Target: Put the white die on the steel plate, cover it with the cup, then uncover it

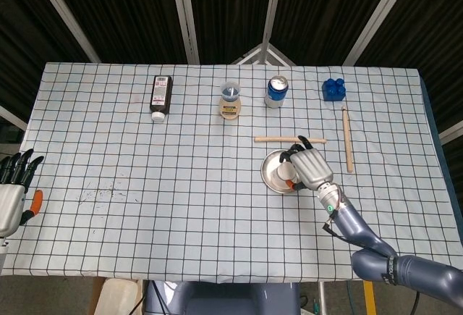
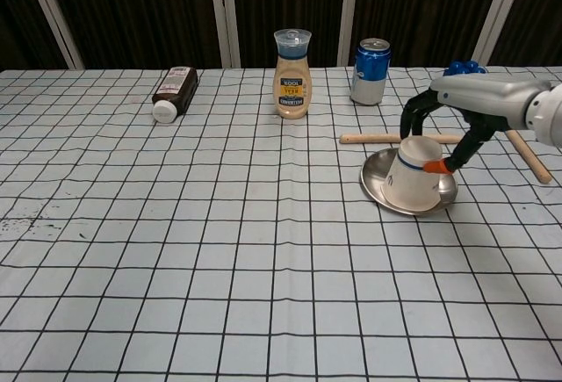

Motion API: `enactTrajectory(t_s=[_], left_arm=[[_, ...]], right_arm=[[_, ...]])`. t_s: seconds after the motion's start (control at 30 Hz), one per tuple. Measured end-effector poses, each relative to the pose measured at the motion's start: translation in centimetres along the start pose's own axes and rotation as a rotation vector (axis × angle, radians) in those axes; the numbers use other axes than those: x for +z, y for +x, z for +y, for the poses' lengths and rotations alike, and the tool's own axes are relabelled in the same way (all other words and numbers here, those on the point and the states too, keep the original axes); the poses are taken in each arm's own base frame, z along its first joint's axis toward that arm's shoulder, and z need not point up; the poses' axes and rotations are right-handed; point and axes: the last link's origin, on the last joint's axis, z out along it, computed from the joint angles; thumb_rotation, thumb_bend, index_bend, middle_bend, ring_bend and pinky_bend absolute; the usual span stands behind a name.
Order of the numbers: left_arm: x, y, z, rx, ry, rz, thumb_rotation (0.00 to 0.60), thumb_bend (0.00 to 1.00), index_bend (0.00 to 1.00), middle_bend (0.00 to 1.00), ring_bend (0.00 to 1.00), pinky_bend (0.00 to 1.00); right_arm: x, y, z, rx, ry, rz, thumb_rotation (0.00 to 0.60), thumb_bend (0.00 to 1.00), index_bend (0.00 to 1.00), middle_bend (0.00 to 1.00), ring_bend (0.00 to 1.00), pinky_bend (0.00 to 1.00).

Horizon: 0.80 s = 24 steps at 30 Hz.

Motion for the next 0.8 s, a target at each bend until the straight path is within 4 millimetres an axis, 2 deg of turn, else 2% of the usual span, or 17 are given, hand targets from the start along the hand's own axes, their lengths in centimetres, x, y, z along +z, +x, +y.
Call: enactTrajectory(t_s=[0.17, 0.37, 0.57, 0.8], left_arm=[[0.1, 0.0, -0.1, -0.001, 0.004, 0.001, 0.6, 0.71, 0.1, 0.0, 0.0, 0.0], [0.1, 0.1, -0.2, -0.002, 0.008, 0.003, 0.6, 0.71, 0.1, 0.0, 0.0, 0.0], [0.2, 0.0, -0.3, 0.001, 0.01, 0.0, 0.6, 0.71, 0.1, 0.0, 0.0, 0.0], [0.1, -0.1, -0.1, 0.004, 0.009, -0.002, 0.6, 0.71, 0.1, 0.0, 0.0, 0.0]], right_arm=[[1.3, 0.2, -1.2, 0.02, 0.023, 0.009, 0.6, 0.37, 0.47, 0.47, 0.22, 0.0], [2.9, 0.5, -1.5, 0.042, 0.021, 0.019, 0.6, 0.37, 0.47, 0.47, 0.22, 0.0], [3.5, 0.8, -0.5, 0.03, -0.003, 0.023, 0.6, 0.37, 0.47, 0.47, 0.22, 0.0], [3.0, 1.6, 1.3, 0.013, -0.041, 0.033, 0.6, 0.37, 0.47, 0.47, 0.22, 0.0]])
